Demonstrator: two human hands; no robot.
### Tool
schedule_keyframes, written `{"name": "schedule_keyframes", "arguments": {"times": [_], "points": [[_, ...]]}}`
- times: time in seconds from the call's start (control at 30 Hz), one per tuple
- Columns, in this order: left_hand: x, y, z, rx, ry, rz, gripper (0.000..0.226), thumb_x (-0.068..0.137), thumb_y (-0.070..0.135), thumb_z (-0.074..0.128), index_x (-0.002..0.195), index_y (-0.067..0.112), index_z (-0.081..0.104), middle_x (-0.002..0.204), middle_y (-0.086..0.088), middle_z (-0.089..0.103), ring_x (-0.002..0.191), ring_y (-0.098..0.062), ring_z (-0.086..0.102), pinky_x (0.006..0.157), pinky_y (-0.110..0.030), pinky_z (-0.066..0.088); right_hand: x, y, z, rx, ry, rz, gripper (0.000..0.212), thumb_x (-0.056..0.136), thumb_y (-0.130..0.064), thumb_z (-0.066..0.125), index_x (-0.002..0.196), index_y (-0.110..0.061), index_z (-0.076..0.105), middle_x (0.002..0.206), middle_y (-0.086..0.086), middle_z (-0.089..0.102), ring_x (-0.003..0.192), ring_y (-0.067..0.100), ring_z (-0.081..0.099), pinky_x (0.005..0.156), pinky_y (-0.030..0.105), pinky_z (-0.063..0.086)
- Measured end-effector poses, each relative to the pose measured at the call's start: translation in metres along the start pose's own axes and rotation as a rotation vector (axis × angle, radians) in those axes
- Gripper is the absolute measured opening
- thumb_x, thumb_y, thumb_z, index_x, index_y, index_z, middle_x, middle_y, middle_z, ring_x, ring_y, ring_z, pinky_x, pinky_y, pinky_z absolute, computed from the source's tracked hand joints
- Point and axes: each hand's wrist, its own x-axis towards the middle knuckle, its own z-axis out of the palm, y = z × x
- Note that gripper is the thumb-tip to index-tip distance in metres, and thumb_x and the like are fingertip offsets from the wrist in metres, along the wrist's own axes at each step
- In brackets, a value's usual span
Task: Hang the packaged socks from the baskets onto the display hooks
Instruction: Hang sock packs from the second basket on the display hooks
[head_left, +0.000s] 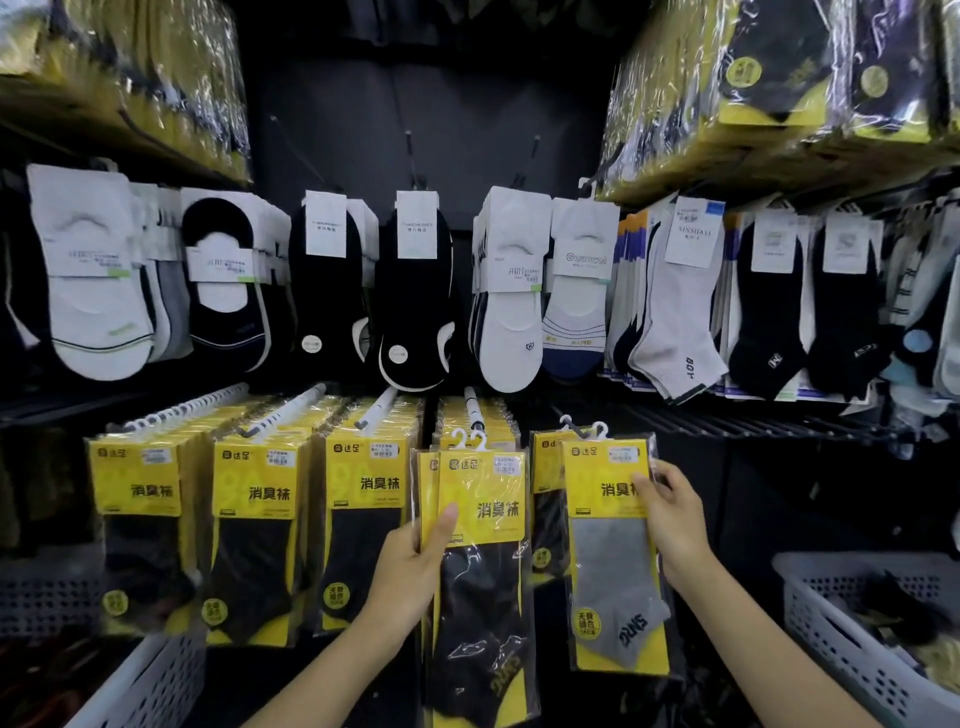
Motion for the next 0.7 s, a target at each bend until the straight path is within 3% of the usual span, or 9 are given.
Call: {"name": "schedule_keyframes", "arguments": {"times": [0.1, 0.27, 0.4, 0.57, 0.63, 0.7], "points": [[0.0, -0.002, 0.002, 0.011, -0.01, 0.013, 0.04, 0.078, 0.057, 0.047, 0.063, 0.02, 0.049, 0.04, 0.011, 0.031, 0.038, 0.0, 0.035, 0.044, -0.008, 0.032, 0.006, 0.001, 0.01, -0.059, -0.106, -0.037, 0.01, 0.095, -0.014, 0.056, 0.097, -0.021, 0.061, 0.092, 0.009, 0.072, 0.086, 0.023, 0.068, 0.081, 0.04, 0.054], [0.001, -0.01, 0.006, -0.025, -0.012, -0.029, 0.043, 0.076, 0.06, 0.046, 0.072, 0.019, 0.06, 0.047, 0.012, 0.041, 0.045, 0.002, 0.042, 0.049, -0.006, 0.037, 0.016, 0.012, 0.023, -0.027, -0.101, 0.035, 0.011, 0.094, -0.011, 0.056, 0.103, -0.01, 0.064, 0.088, 0.006, 0.073, 0.076, 0.014, 0.07, 0.066, 0.027, 0.056], [0.001, -0.012, 0.007, -0.088, -0.018, -0.033, 0.028, 0.081, 0.054, 0.048, 0.086, 0.031, 0.063, 0.048, 0.016, 0.058, 0.052, 0.007, 0.056, 0.053, -0.002, 0.04, 0.022, 0.027, 0.027, -0.023, 0.053, 0.158, 0.021, 0.087, -0.016, 0.069, 0.103, -0.002, 0.066, 0.095, 0.013, 0.07, 0.092, 0.027, 0.067, 0.087, 0.043, 0.055], [-0.003, -0.013, 0.006, -0.129, 0.005, -0.053, 0.024, 0.085, 0.047, 0.053, 0.089, 0.027, 0.066, 0.044, 0.018, 0.054, 0.048, 0.008, 0.053, 0.051, -0.001, 0.039, 0.016, 0.037, 0.022, 0.116, 0.199, 0.309, 0.022, 0.085, -0.009, 0.07, 0.101, 0.002, 0.061, 0.099, 0.018, 0.066, 0.071, 0.016, 0.06, 0.072, 0.03, 0.053], [-0.006, -0.014, 0.005, -0.164, 0.022, -0.058, 0.018, 0.083, 0.046, 0.056, 0.088, 0.032, 0.065, 0.059, 0.02, 0.067, 0.06, 0.011, 0.061, 0.053, 0.001, 0.04, 0.008, 0.038, 0.02, 0.107, 0.22, 0.305, 0.024, 0.086, -0.009, 0.069, 0.105, 0.004, 0.061, 0.097, 0.017, 0.065, 0.07, 0.014, 0.057, 0.07, 0.028, 0.052], [-0.008, -0.014, 0.006, -0.21, 0.047, -0.086, 0.023, 0.08, 0.047, 0.059, 0.087, 0.028, 0.068, 0.069, 0.016, 0.072, 0.066, 0.01, 0.064, 0.052, 0.001, 0.04, -0.006, 0.034, 0.022, 0.074, 0.138, 0.279, 0.025, 0.09, -0.018, 0.065, 0.106, 0.001, 0.062, 0.097, 0.014, 0.066, 0.074, 0.015, 0.059, 0.069, 0.026, 0.052]]}}
